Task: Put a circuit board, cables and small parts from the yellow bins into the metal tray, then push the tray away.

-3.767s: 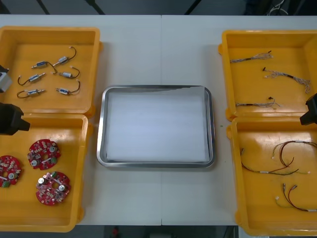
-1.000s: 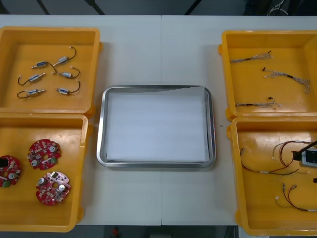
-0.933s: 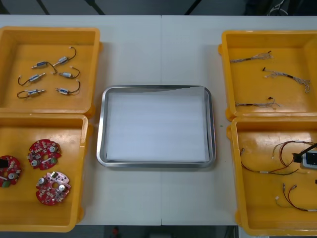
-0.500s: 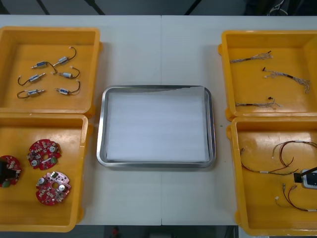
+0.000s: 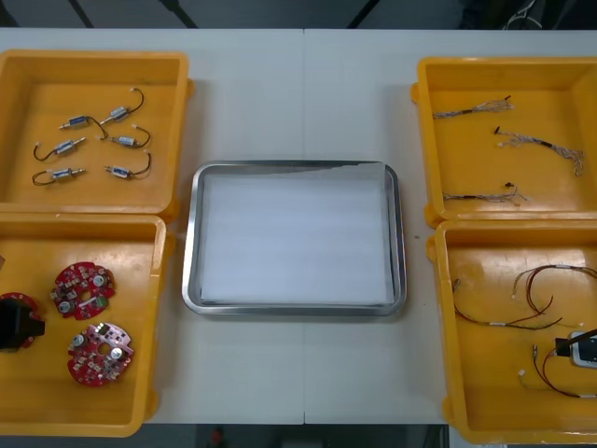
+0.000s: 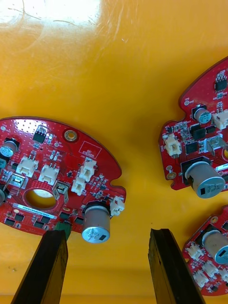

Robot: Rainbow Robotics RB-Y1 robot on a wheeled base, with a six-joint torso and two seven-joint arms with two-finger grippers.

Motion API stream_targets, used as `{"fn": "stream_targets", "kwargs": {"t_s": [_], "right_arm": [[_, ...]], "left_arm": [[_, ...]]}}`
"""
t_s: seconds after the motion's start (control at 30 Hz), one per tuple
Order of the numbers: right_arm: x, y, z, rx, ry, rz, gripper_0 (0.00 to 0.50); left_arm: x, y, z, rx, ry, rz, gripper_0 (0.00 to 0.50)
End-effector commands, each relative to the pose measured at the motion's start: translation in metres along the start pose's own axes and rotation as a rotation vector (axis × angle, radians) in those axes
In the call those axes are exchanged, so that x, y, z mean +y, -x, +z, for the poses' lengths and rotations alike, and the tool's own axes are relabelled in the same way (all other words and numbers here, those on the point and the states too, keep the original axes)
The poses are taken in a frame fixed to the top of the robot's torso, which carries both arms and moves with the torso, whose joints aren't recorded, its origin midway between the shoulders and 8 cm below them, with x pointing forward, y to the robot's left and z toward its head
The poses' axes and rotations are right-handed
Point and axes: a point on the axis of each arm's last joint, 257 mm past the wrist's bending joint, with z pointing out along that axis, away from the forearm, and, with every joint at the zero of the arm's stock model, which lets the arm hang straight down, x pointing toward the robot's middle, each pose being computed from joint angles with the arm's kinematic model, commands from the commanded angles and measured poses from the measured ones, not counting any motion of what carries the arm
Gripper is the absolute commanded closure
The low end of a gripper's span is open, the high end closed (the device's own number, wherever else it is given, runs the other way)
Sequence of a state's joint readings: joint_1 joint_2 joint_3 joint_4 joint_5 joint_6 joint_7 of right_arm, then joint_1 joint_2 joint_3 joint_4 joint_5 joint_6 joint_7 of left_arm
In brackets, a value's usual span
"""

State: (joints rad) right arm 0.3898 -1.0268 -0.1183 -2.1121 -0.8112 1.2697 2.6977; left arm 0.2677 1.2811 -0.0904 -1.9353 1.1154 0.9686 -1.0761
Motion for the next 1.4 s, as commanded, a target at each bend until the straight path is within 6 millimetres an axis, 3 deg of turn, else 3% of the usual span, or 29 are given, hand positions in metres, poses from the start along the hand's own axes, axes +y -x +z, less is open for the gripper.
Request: {"fn": "stream_targets", "kwargs": {"t_s": [0.03, 0.43, 1.13, 1.4], "right_arm": [[0.002, -0.007, 0.007, 0.031, 0.024, -0.044, 0.0], [0.008, -0.004, 0.033, 0.03, 0.084, -0.039, 0.0], [0.02, 0.002, 0.044, 0.038, 0.086, -0.029, 0.0], [0.004, 0.013, 0.028, 0.012, 0.052, -0.029, 0.0]], "left_arm": [[-0.002, 0.006, 0.004, -0.017, 0.002, 0.042, 0.0], [-0.003, 0.004, 0.011, -0.026, 0.004, 0.065, 0.0], [0.0, 0.017, 0.008, -0.071, 0.06, 0.211, 0.0], [-0.01, 0.02, 0.0, -0.081, 0.063, 0.262, 0.0]]}}
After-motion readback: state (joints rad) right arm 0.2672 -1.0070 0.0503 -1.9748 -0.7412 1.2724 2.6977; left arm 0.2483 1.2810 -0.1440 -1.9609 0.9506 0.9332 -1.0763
